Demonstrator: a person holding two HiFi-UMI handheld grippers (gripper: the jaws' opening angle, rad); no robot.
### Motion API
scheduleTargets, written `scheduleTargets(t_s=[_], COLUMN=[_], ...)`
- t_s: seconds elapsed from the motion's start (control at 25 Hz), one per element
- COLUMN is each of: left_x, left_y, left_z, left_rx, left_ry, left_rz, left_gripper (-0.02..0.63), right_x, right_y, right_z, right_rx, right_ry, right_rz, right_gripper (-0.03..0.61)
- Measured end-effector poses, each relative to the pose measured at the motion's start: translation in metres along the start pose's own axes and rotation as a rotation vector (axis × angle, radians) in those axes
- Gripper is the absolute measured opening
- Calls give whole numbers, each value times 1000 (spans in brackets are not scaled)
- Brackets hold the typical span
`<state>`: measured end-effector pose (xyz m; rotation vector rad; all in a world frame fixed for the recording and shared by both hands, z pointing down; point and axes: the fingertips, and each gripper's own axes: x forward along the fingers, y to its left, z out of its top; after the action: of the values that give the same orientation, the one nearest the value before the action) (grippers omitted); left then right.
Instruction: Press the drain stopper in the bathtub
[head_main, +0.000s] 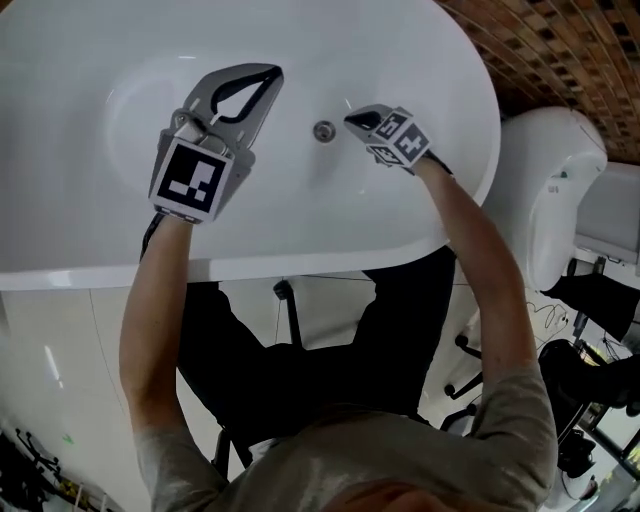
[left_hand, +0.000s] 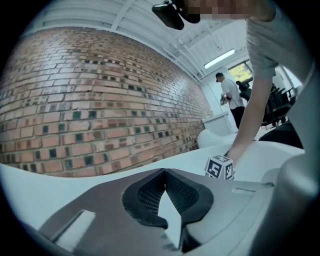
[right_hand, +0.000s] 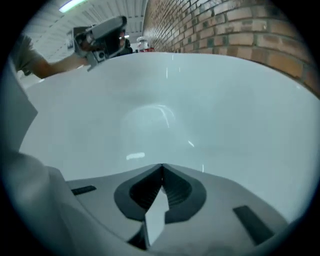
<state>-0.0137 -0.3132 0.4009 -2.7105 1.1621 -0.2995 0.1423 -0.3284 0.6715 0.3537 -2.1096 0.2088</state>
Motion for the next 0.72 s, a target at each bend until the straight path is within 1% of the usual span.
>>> scheduleTargets(t_s=[0.08,0.16,0.2,0.28,0.36,0.44,0.52,0.6,0.72], left_x=[-3,-6,-8,-9,-8,-4,-1,1,2], left_y=[10,18,21,22,20,17,13,9,2], left_z=[0,2,1,0,2,5,6,7,6], left_rx=[23,34,50,128,210,264,296,320,367], left_ry=[16,22,38,81,86,70,63,66,79], left_rz=[58,101,120,152,173,179,176,170,154], left_gripper=[6,6,6,6,6,6,6,6,6], right_x=[28,53,64,88,112,134,152,167,180], right_y=[-11,-13,-13,-12,-11,-9,-8,-10,-13], right_z=[-15,-23,-28,-43,-59,-77,-96,-107,-112], right_rx=[-48,-125,-165,-223,-263,-307,-337,-338,-322], right_ry=[73,137,164,213,258,312,353,372,379], right_rz=[0,15,25,42,50,69,85,89,76], right_gripper=[0,0,0,0,0,0,0,0,0])
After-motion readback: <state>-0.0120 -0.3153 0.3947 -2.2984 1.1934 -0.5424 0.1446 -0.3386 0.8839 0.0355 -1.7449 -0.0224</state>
